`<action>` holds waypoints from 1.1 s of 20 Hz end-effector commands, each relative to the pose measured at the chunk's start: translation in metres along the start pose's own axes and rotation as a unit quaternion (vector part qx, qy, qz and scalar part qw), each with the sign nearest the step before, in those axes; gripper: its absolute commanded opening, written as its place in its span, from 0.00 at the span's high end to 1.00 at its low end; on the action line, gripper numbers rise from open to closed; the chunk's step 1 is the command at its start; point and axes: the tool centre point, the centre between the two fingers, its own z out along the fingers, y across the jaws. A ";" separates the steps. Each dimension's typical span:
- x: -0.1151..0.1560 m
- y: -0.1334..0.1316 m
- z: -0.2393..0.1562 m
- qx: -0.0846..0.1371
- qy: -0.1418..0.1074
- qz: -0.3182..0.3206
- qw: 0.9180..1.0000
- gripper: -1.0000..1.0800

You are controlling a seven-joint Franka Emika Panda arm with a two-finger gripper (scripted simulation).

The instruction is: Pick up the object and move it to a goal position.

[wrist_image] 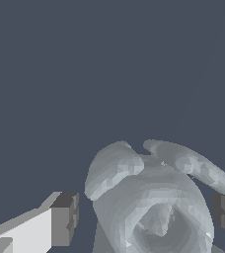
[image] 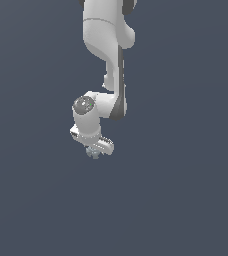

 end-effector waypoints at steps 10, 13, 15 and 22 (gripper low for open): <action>0.001 0.000 0.004 0.000 0.001 0.000 1.000 1.00; 0.001 -0.001 0.003 0.000 0.001 0.000 1.000 1.00; 0.001 -0.001 0.002 0.000 0.001 0.000 1.000 1.00; 0.000 -0.002 -0.019 0.000 0.001 0.000 1.000 1.00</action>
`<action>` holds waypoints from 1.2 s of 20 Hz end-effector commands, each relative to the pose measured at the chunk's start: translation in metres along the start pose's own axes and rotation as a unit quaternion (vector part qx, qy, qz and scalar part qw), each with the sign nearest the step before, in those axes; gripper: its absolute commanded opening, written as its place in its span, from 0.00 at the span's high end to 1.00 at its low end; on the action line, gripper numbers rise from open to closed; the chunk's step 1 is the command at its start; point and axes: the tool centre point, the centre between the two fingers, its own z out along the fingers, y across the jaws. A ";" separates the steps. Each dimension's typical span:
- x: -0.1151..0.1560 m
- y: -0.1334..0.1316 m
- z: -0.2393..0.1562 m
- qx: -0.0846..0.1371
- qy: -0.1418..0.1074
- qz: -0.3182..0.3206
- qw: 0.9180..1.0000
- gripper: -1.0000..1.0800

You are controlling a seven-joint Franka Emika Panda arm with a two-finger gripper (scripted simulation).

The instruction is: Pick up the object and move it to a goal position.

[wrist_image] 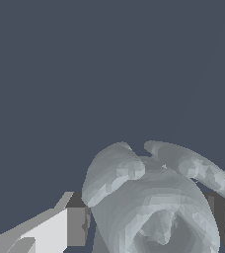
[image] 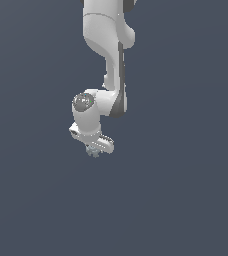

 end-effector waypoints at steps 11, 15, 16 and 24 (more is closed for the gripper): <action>-0.007 -0.005 -0.099 0.000 0.001 0.000 1.000 1.00; -0.009 -0.008 -0.147 0.000 0.001 0.001 1.000 1.00; -0.010 -0.008 -0.159 0.000 0.001 0.001 1.000 1.00; -0.015 -0.013 -0.251 0.000 0.001 0.001 1.000 1.00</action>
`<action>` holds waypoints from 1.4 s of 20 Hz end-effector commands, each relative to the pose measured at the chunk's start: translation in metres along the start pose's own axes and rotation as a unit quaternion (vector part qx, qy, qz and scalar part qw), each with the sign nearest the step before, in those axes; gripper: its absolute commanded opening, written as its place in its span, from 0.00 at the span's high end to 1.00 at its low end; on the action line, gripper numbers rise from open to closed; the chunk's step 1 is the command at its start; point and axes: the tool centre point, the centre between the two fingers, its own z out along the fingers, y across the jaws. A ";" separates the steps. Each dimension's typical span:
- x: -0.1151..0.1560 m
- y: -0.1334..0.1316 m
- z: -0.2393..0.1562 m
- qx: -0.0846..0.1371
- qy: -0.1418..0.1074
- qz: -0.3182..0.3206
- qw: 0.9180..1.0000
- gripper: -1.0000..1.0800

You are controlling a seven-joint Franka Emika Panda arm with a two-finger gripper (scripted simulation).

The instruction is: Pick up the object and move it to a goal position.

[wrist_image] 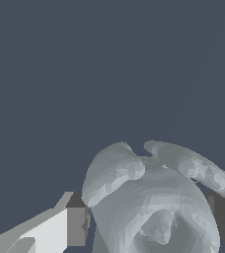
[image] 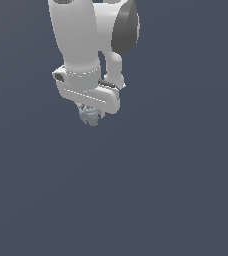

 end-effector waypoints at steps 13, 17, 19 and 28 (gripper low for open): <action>-0.005 -0.010 -0.141 0.000 -0.001 0.000 1.000 1.00; -0.004 -0.012 -0.163 0.000 -0.001 -0.001 1.000 1.00; -0.004 -0.012 -0.171 0.000 -0.001 -0.001 1.000 1.00; -0.003 -0.014 -0.186 0.000 -0.001 -0.001 1.000 1.00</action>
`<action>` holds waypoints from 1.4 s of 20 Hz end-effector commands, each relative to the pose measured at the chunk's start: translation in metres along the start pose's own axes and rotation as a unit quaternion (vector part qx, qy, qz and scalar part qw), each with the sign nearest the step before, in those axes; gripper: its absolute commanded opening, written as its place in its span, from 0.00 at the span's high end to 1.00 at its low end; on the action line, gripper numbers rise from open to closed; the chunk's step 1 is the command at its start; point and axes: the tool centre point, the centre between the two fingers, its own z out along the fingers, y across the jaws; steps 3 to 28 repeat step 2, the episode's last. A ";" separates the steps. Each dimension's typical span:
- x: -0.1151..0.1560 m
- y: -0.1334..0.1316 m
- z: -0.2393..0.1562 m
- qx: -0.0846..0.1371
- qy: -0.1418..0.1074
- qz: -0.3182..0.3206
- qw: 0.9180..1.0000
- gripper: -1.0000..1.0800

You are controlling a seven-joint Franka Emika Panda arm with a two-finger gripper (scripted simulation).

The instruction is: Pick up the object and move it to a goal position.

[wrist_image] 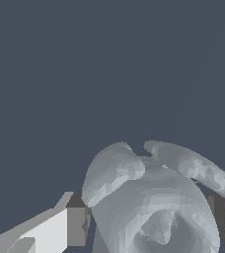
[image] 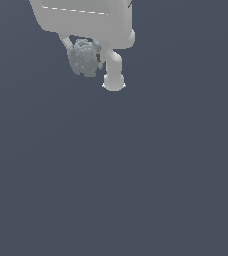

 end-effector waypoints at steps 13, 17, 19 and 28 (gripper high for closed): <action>0.000 0.000 0.000 0.000 0.000 0.000 1.000 1.00; 0.000 0.000 0.000 0.000 0.000 0.000 1.000 1.00; 0.000 0.000 0.000 0.000 0.000 0.000 1.000 1.00; 0.000 0.000 0.000 0.000 0.000 0.000 1.000 1.00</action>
